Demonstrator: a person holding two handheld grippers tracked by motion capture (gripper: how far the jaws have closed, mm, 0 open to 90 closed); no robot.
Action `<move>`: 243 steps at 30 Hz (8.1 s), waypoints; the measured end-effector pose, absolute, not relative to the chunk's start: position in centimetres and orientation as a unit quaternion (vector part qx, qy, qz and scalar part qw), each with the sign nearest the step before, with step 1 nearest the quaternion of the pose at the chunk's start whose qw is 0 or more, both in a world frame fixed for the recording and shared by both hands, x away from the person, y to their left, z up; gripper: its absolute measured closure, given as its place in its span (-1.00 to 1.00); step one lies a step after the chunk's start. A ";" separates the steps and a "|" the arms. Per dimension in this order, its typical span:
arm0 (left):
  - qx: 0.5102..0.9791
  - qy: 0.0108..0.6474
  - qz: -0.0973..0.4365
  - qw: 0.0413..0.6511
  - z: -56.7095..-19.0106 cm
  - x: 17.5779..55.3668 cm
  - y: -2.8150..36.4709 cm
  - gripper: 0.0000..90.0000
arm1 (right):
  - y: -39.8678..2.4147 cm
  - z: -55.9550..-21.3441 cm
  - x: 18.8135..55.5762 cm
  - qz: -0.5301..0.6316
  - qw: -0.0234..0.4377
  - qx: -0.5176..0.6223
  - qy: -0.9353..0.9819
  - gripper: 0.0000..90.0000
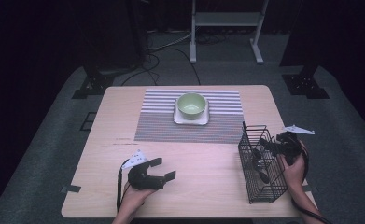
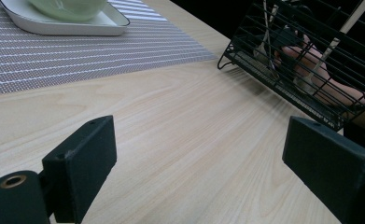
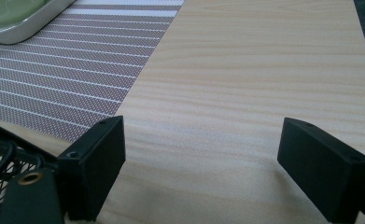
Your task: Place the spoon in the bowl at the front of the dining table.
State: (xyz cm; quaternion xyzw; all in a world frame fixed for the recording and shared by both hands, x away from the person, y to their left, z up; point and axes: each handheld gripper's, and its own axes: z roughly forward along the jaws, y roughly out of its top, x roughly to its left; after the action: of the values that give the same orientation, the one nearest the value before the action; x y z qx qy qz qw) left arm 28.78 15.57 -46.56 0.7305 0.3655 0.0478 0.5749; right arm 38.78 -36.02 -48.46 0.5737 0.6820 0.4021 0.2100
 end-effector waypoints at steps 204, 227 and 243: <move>0.727 0.240 -0.030 0.643 -36.0 30.7 -5.3 0.98 | -36.0 -48.4 38.6 0.401 0.217 0.571 0.683 -0.69; 0.693 0.258 -0.068 0.670 -33.7 32.0 -3.9 0.97 | -36.0 -48.4 38.6 0.402 0.216 0.571 0.683 -0.69; 0.665 0.266 -0.090 0.692 -32.5 32.5 -2.7 0.98 | -36.0 -48.4 38.6 0.401 0.216 0.571 0.683 -0.69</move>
State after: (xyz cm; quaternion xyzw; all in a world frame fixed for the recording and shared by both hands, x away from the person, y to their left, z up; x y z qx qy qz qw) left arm 32.52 -2.65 -32.46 0.6646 0.2665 -0.0897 0.6923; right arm 38.57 -35.97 -48.43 0.5708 0.6830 0.4012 0.2163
